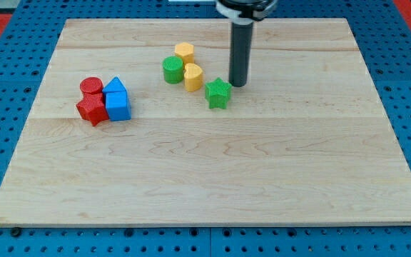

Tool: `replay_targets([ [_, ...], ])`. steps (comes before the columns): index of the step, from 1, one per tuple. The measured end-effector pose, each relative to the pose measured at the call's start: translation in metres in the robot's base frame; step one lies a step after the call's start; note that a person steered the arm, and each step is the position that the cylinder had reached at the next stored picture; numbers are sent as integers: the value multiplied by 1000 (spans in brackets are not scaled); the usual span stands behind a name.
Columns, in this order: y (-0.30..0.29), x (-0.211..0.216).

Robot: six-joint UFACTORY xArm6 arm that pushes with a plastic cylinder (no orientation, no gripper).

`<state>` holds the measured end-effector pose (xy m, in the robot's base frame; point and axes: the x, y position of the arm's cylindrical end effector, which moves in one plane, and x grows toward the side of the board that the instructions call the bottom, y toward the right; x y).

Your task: Push the yellow hexagon along with the green circle towards bottom center

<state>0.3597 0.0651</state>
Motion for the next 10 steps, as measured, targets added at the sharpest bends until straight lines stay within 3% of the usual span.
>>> replay_targets([
  [1,6,-39],
  [4,-117,-90],
  [9,-143,-35],
  [10,-189,-35],
])
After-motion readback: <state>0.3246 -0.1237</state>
